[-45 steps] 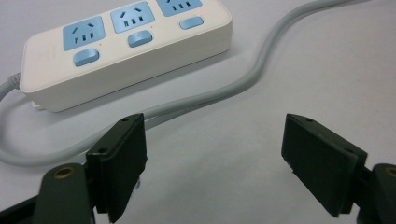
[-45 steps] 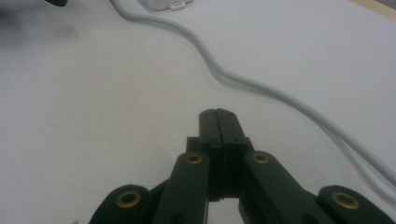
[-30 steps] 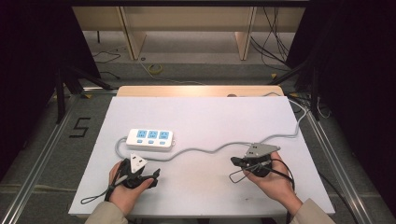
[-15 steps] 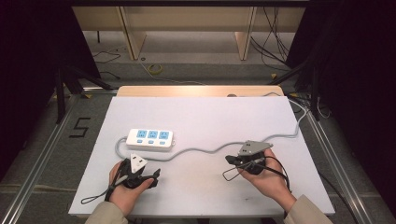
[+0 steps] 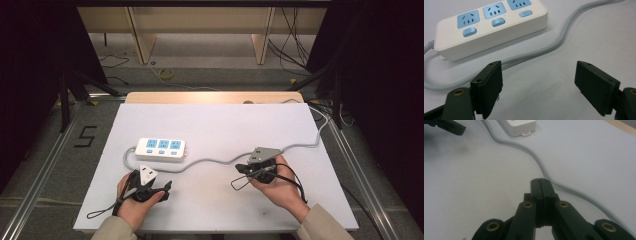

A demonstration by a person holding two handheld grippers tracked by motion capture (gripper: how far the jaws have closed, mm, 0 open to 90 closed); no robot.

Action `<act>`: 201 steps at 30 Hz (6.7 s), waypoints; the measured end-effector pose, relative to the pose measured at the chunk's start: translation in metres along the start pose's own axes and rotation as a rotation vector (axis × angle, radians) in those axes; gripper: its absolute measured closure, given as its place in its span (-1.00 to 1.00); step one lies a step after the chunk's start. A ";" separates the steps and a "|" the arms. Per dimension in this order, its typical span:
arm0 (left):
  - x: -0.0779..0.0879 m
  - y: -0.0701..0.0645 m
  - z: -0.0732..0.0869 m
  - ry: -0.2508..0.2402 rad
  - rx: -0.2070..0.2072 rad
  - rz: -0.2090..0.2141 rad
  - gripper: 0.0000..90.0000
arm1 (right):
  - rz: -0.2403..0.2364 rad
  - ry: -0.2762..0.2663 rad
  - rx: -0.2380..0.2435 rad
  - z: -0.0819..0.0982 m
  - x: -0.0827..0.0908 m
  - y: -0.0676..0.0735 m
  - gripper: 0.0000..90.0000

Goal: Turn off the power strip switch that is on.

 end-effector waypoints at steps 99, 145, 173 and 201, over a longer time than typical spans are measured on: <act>0.000 -0.001 -0.001 -0.008 -0.002 0.011 -0.47 | -0.068 0.087 0.027 -0.078 -0.100 0.022 1.00; 0.001 0.000 0.000 -0.008 0.004 0.011 -0.47 | -0.077 0.119 0.037 -0.095 -0.131 0.029 1.00; 0.001 -0.001 0.000 -0.009 0.004 0.014 -0.47 | -0.089 0.138 0.024 -0.104 -0.155 0.040 1.00; 0.001 -0.001 0.001 -0.007 -0.003 0.016 -0.47 | -0.093 0.150 0.012 -0.112 -0.175 0.045 1.00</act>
Point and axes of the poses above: each handheld gripper's, and its own axes: x roughly backward along the jaws, z roughly out of its underside, y roughly to its left, the point moved 9 cm from there along -x, roughly forward along the jaws, and after that the axes turned 3 degrees about -x, right-handed, at the moved point
